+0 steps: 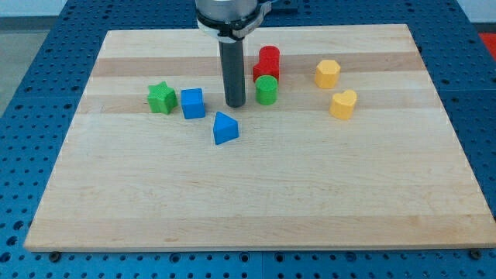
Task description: Move blue cube to the left side of the blue triangle
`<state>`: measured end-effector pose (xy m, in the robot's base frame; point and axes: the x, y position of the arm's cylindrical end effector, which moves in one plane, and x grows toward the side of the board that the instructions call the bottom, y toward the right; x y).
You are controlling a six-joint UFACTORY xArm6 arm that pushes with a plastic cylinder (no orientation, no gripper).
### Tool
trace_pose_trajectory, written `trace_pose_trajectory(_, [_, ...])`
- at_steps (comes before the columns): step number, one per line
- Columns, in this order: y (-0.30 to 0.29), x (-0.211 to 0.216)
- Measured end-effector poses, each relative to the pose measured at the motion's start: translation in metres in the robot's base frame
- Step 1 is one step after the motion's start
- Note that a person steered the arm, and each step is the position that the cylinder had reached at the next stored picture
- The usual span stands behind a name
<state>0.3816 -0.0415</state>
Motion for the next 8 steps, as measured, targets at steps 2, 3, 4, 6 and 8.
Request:
trace_pose_trajectory(2, [-0.022,-0.028])
trace_pose_trajectory(3, [-0.045,-0.037])
trace_pose_trajectory(4, [-0.060,-0.035])
trace_pose_trajectory(6, [-0.065,-0.001])
trace_pose_trajectory(8, [-0.067,0.018])
